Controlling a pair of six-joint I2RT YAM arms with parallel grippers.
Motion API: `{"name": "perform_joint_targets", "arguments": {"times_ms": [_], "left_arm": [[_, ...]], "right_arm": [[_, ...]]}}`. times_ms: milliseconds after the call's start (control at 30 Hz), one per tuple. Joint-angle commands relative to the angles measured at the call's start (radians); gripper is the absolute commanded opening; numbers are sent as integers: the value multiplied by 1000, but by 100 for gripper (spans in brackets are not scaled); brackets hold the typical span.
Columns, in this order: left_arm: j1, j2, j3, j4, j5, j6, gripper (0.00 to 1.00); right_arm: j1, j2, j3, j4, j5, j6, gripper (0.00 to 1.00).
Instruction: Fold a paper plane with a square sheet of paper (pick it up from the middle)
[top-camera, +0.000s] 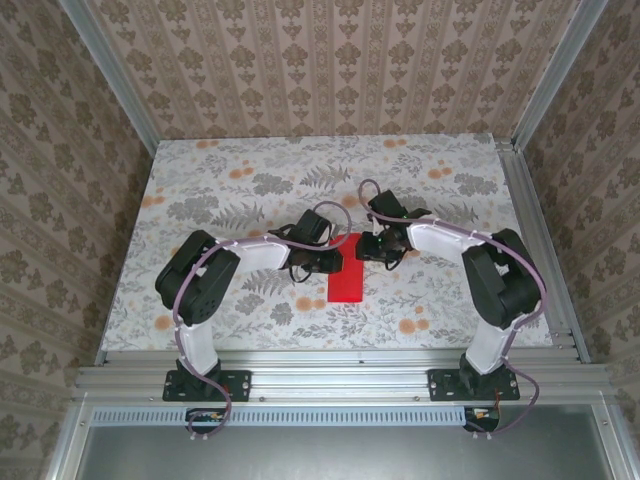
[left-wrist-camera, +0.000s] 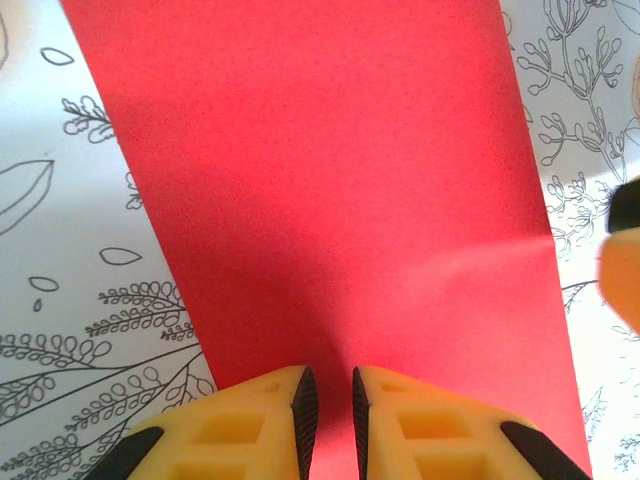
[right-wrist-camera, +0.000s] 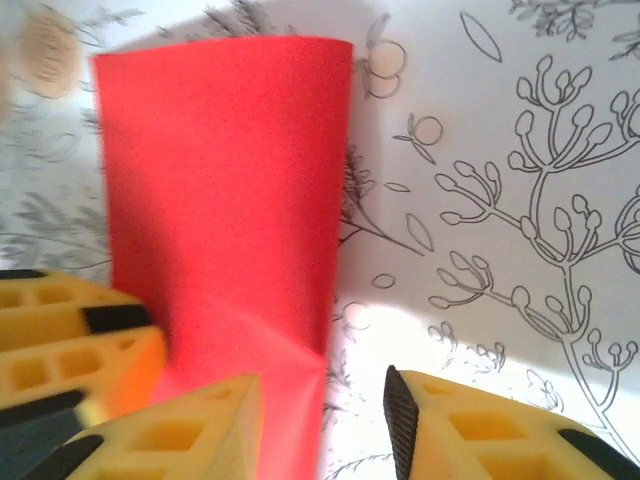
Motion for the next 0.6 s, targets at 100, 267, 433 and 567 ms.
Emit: {"name": "perform_joint_targets", "arguments": {"times_ms": [100,267,433,567], "left_arm": [[-3,57,-20,-125,-72,38,21],[-2,61,-20,-120,-69,38,21],[-3,62,-20,-123,-69,39,21],[-3,64,-15,-132,-73,43,21]], "right_arm": [[-21,-73,-138,212,-299,164,25],[-20,-22,-177,291,-360,213,14],[-24,16,-174,269,-339,173,14],[-27,45,-164,226,-296,131,14]]}}
